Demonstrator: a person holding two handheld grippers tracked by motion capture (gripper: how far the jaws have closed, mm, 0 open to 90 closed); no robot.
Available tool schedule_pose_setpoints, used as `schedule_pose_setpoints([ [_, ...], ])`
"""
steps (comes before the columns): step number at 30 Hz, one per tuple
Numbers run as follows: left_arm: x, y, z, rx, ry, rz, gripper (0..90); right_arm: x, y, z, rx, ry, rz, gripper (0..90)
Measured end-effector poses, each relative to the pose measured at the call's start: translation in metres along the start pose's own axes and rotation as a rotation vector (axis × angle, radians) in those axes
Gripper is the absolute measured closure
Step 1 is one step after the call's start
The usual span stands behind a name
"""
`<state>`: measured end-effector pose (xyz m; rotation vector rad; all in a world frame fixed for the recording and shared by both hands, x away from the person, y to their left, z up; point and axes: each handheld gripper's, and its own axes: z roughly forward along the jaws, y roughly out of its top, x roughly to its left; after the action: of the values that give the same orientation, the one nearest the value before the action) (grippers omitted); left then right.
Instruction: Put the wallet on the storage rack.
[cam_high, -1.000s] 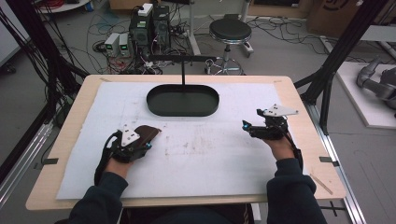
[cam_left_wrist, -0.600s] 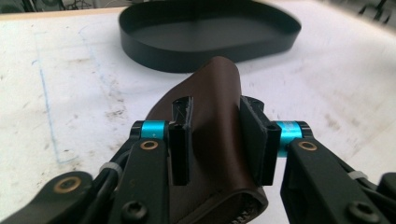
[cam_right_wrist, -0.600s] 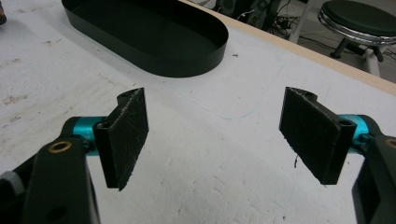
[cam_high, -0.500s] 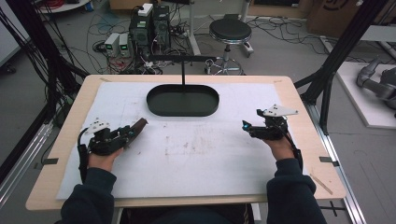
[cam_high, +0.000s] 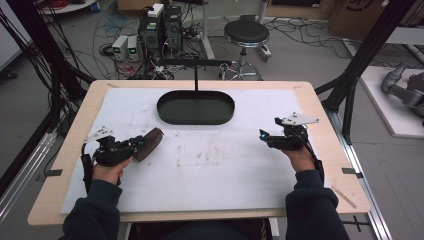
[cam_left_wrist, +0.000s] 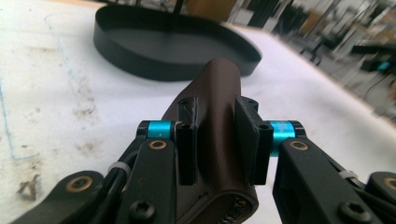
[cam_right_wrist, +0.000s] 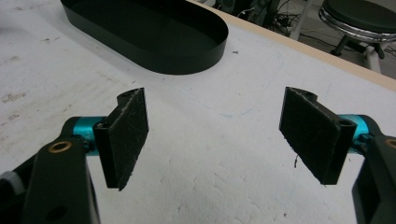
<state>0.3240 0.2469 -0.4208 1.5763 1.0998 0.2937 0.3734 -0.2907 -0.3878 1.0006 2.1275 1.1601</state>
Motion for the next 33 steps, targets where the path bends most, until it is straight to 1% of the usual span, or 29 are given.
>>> schedule_pose_setpoints([
  [2, 0.000, 0.000, 0.000, -0.003, 0.005, 0.003, 68.8, 0.000, 0.000, 0.000, 0.000, 0.001, -0.002, 24.2],
  [3, 0.000, 0.000, -0.001, -0.008, 0.012, 0.013, 68.8, 0.000, 0.000, 0.000, 0.000, 0.001, -0.002, 24.2],
  [5, 0.001, 0.000, -0.002, -0.026, 0.034, 0.027, 65.2, 0.000, -0.001, 0.001, 0.000, -0.002, 0.000, 24.3],
  [6, 0.001, 0.000, -0.002, -0.026, 0.034, 0.027, 63.5, 0.000, -0.001, 0.000, 0.006, 0.000, -0.002, 24.3],
  [7, 0.003, 0.001, -0.003, -0.029, 0.048, 0.029, 59.0, 0.000, -0.001, 0.001, 0.005, 0.001, 0.001, 24.3],
  [9, 0.005, 0.000, -0.002, -0.026, 0.039, 0.022, 52.1, 0.000, -0.001, 0.001, 0.002, 0.001, -0.006, 24.3],
  [10, 0.005, 0.000, -0.002, -0.026, 0.039, 0.022, 48.4, 0.000, -0.001, 0.001, 0.004, 0.001, -0.001, 24.3],
  [11, 0.006, 0.000, -0.001, -0.022, 0.040, 0.022, 48.4, 0.000, -0.001, 0.001, 0.004, 0.001, -0.001, 24.3],
  [12, 0.006, 0.000, -0.001, -0.022, 0.044, 0.022, 43.6, 0.000, -0.001, 0.001, 0.006, 0.000, -0.004, 24.3],
  [13, 0.005, 0.000, -0.001, -0.020, 0.053, 0.029, 43.0, 0.000, -0.001, 0.001, 0.006, -0.001, -0.003, 24.3],
  [14, 0.005, 0.000, -0.001, -0.020, 0.053, 0.029, 43.0, 0.000, -0.001, 0.001, 0.006, -0.001, -0.003, 24.3],
  [15, 0.005, -0.001, -0.001, -0.011, 0.061, 0.033, 44.1, 0.000, -0.001, 0.001, 0.006, 0.001, -0.003, 24.3],
  [16, 0.005, -0.001, 0.000, 0.007, 0.074, 0.047, 44.1, 0.000, -0.001, 0.001, 0.006, 0.001, -0.003, 24.3],
  [17, 0.005, -0.002, 0.001, 0.023, 0.099, 0.056, 49.6, 0.000, -0.001, 0.001, 0.007, 0.000, 0.000, 24.4],
  [18, 0.005, -0.002, 0.001, 0.032, 0.121, 0.052, 50.9, 0.001, -0.001, 0.001, 0.010, 0.003, -0.001, 24.5],
  [19, 0.007, -0.002, 0.001, 0.032, 0.130, 0.045, 51.1, 0.001, -0.001, 0.001, 0.008, 0.004, -0.001, 24.5],
  [21, 0.008, -0.003, 0.002, 0.031, 0.125, 0.043, 51.1, 0.001, -0.001, 0.002, 0.008, 0.004, 0.000, 24.6],
  [26, 0.007, -0.004, 0.006, 0.052, 0.134, 0.063, 50.0, 0.000, -0.002, 0.002, 0.010, 0.005, -0.005, 24.7],
  [30, 0.006, -0.006, 0.012, 0.070, 0.160, 0.088, 49.5, 0.000, -0.002, 0.002, 0.011, 0.005, 0.000, 24.8],
  [31, 0.006, -0.006, 0.012, 0.070, 0.160, 0.088, 49.7, 0.000, -0.002, 0.002, 0.012, 0.006, 0.000, 24.8],
  [33, 0.006, -0.006, 0.014, 0.079, 0.173, 0.097, 50.7, 0.000, -0.002, 0.003, 0.010, 0.005, 0.000, 24.8],
])
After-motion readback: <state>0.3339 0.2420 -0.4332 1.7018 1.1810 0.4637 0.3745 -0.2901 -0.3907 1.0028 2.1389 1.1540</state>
